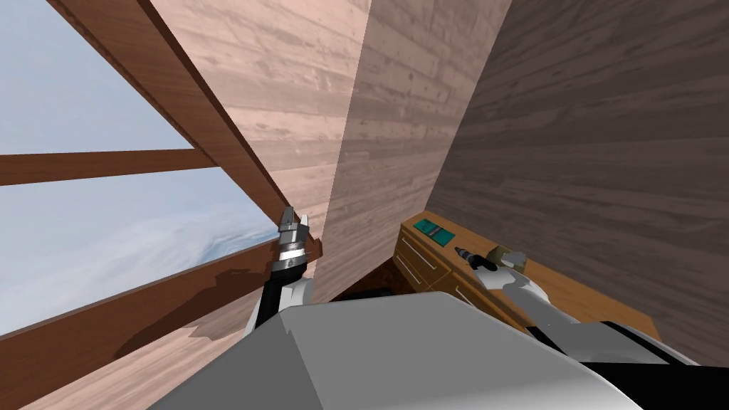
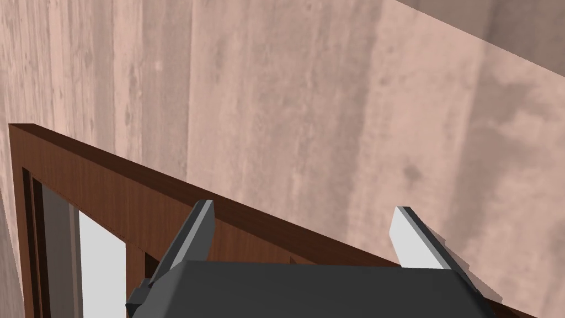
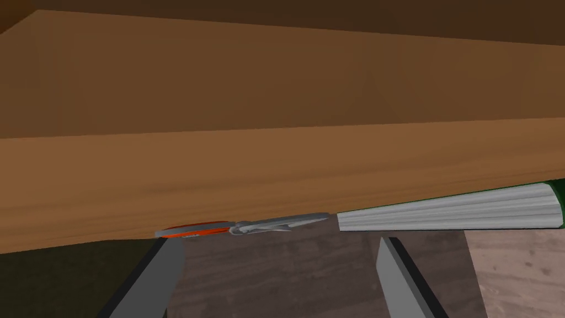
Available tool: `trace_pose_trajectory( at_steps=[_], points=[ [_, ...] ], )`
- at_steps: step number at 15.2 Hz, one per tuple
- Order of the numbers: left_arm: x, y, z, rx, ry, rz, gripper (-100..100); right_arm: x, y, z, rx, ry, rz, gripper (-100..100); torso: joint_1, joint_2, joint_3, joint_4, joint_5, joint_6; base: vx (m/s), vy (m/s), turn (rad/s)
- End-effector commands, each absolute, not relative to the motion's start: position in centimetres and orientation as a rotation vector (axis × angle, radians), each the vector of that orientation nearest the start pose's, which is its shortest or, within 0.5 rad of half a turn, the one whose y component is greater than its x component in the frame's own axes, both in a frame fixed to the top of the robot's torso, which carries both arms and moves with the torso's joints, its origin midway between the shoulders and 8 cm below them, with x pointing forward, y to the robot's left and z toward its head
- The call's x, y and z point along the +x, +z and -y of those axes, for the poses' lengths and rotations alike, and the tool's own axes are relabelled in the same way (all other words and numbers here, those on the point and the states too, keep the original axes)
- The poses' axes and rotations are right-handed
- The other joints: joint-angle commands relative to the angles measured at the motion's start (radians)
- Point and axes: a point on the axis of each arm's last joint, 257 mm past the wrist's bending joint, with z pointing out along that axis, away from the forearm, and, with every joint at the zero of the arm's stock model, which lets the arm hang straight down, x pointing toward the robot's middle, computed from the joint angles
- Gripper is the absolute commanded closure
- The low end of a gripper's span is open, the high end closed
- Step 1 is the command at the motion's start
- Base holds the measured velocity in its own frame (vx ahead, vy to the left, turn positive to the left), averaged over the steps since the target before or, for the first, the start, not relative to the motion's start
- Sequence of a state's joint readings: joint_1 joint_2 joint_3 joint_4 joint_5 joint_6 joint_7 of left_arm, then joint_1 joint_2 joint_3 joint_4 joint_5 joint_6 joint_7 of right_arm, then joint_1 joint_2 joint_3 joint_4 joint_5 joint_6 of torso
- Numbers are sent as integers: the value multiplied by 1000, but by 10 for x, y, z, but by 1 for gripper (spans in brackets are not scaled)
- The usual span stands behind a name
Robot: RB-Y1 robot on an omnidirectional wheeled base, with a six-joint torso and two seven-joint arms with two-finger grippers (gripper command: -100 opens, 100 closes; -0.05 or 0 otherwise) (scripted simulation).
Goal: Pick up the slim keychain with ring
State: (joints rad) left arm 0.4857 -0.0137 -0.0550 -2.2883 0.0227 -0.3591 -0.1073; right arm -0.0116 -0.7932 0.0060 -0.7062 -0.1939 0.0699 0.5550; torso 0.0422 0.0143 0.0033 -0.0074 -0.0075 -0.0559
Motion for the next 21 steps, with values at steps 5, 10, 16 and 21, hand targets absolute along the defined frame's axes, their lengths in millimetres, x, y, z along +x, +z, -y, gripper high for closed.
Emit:
trace_pose_trajectory(
  at_steps=[5, 10, 16, 21],
  points=[
    [370, 6, -259, -738, -1272, -707, 0, 302, -418, 734, 1022, -407, -2000, -100, 4, 4, 0, -4, -5, -3, -7, 14, 70],
    [372, 8, -248, -735, -1308, -707, 0, 257, -424, 764, 1082, -542, -2048, -100, 8, 10, 0, -9, -13, -20, -6, 3, 162],
    [373, 13, -239, -728, -1339, -703, 0, 243, -427, 770, 1101, -579, -2063, -100, 9, 20, 2, -15, -20, -29, -16, -9, 61],
    [373, 11, -239, -730, -1338, -706, 0, 225, -441, 765, 1109, -569, -2057, -100, -4, 13, -2, -18, -26, -22, 71, -82, -73]
  ],
)
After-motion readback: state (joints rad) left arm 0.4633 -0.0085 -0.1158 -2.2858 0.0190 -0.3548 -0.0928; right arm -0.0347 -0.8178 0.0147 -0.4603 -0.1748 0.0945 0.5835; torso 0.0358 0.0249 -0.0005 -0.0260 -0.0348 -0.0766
